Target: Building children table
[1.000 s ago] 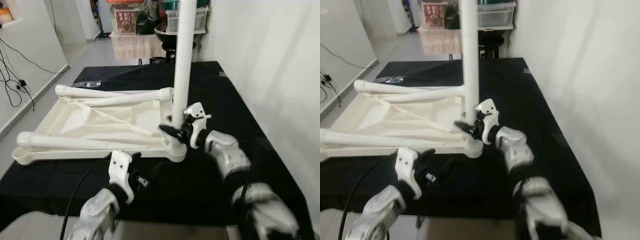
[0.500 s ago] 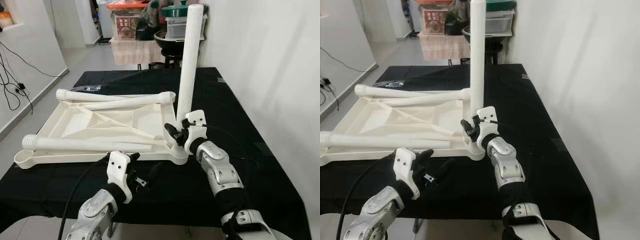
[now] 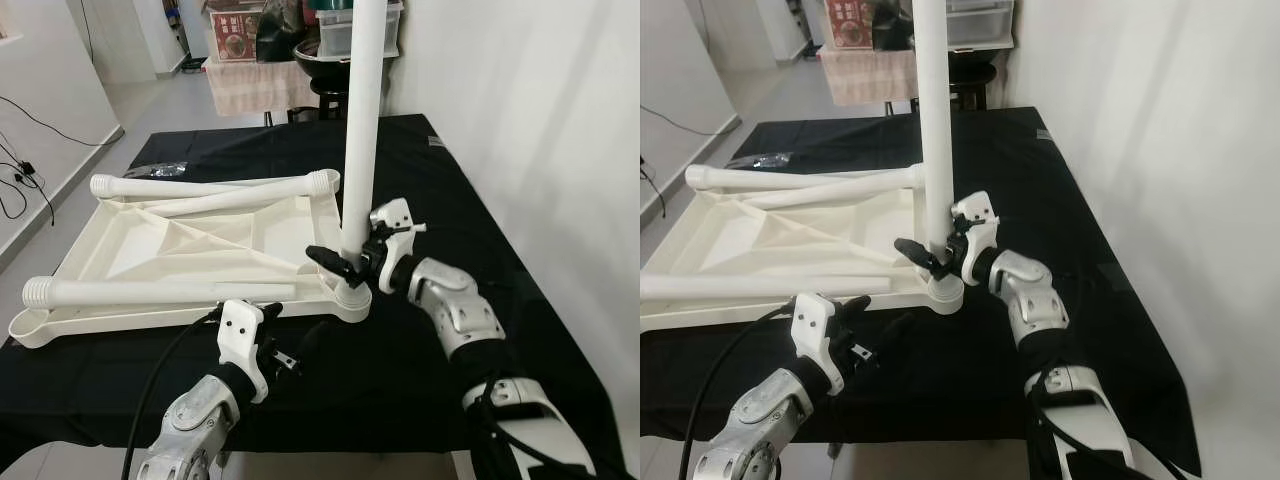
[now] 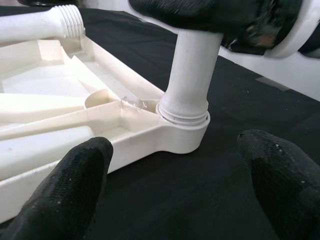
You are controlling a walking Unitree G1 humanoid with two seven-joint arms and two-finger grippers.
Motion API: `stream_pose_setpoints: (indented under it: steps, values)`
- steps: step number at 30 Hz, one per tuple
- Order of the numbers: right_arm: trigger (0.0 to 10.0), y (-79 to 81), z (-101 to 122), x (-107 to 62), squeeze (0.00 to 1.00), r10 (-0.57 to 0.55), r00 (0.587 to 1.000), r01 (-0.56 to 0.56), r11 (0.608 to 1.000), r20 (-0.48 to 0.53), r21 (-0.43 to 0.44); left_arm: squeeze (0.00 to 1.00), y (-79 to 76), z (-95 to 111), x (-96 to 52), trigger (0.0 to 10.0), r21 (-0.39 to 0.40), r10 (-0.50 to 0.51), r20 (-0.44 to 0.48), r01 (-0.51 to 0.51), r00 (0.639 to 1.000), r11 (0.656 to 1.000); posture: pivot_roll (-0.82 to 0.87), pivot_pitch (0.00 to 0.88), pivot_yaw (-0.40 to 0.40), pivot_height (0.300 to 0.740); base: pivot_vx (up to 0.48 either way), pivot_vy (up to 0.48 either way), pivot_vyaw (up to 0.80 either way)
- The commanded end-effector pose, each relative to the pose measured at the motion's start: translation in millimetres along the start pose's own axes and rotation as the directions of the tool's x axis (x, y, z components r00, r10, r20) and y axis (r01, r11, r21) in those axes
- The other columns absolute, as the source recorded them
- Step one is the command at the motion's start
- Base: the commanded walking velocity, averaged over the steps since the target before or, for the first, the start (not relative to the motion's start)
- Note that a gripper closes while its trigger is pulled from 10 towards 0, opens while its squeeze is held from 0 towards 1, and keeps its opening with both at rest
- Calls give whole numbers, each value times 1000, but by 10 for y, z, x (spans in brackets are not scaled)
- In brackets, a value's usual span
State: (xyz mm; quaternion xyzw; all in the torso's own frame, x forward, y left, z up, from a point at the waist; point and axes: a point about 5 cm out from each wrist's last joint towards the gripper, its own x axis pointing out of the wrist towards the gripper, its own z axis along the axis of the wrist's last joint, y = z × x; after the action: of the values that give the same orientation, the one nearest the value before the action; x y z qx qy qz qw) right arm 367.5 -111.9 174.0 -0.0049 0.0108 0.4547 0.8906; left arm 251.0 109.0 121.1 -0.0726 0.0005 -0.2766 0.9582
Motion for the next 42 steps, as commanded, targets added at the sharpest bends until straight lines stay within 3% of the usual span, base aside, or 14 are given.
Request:
stream_pose_setpoints:
  steps: [1, 2, 8, 9, 23, 24, 25, 26, 27, 38, 39, 40, 41, 42]
  values:
    - [10000, 59, -41, 53, 0, 80, 997, -80, 997, -19, 7, 0, 14, -26, -9, 10000, 0, 2, -8, -2, 1000, 1000, -43, 0, 35, 740, 0, 0, 0]
    - [10000, 88, -82, 42, 0, 226, 971, -227, 974, -76, -9, 0, 15, -29, -7, 10000, 2, 3, -10, -3, 1000, 1000, -42, 0, 35, 740, 0, 0, 0]
    - [10000, 95, -121, 47, 0, 274, 953, -278, 960, -127, -18, 0, 15, -31, -6, 10000, 4, 3, -11, -3, 1000, 1000, -35, 0, 36, 740, 0, 0, 0]
    - [0, 84, -113, 77, 0, 257, 958, -260, 966, -123, -8, 0, 14, -34, -8, 10000, 5, 3, -12, -3, 1000, 1000, -29, 0, 39, 740, 0, 0, 0]
    - [0, -45, -297, -114, 0, 59, 989, -64, 997, -136, -34, 0, -8, -49, -24, 10000, 1, 0, -14, 0, 1000, 1000, -34, 0, 28, 740, 0, 0, 0]
    - [0, -37, -391, -120, 0, -57, 980, 42, 996, -193, -80, 0, -4, -48, -31, 10000, 1, 1, -14, -1, 1000, 1000, -37, 0, 22, 740, 0, 0, 0]
    - [0, -29, -477, -146, 0, -378, 912, 386, 923, -162, 16, 0, 3, -42, -38, 10000, 1, 3, -12, -3, 1000, 1000, -50, 11, 28, 740, 0, 0, 0]
    - [0, -29, -477, -146, 0, -378, 912, 386, 923, -162, 16, 0, 3, -42, -38, 10000, 1, 3, -12, -3, 1000, 1000, -50, 11, 28, 740, 0, 0, 0]
    - [0, 130, -634, -211, 0, -512, 835, 533, 844, -203, 64, 0, 9, -39, -38, 10000, 0, 4, -12, -4, 1000, 1000, -49, 13, 30, 740, 0, 0, 0]
    - [0, 143, -605, -126, 0, -501, 849, 504, 863, -169, -23, 0, 17, -40, -15, 10000, 7, -3, -14, 3, 1000, 1000, -49, 0, 27, 740, 0, 0, 0]
    - [3961, 130, -601, -132, 0, -509, 842, 512, 859, -179, -34, 0, 25, -34, -18, 10000, 6, 11, -7, -11, 1000, 1000, -53, 3, 31, 740, 0, 0, 0]
    - [3961, 130, -601, -132, 0, -509, 842, 512, 859, -179, -34, 0, 25, -34, -18, 10000, 6, 11, -7, -11, 1000, 1000, -53, 3, 31, 740, 0, 0, 0]
    - [10000, 129, -576, -124, 0, -488, 856, 492, 870, -171, -19, 0, 27, -32, -19, 10000, 4, 16, -4, -16, 1000, 1000, -53, 3, 31, 740, 0, 0, 0]
    - [10000, 130, -548, -120, 1000, -475, 865, 479, 878, -165, -16, 0, 28, -31, -18, 10000, 3, 16, -4, -16, 1000, 1000, -53, 3, 31, 740, 0, 0, 0]
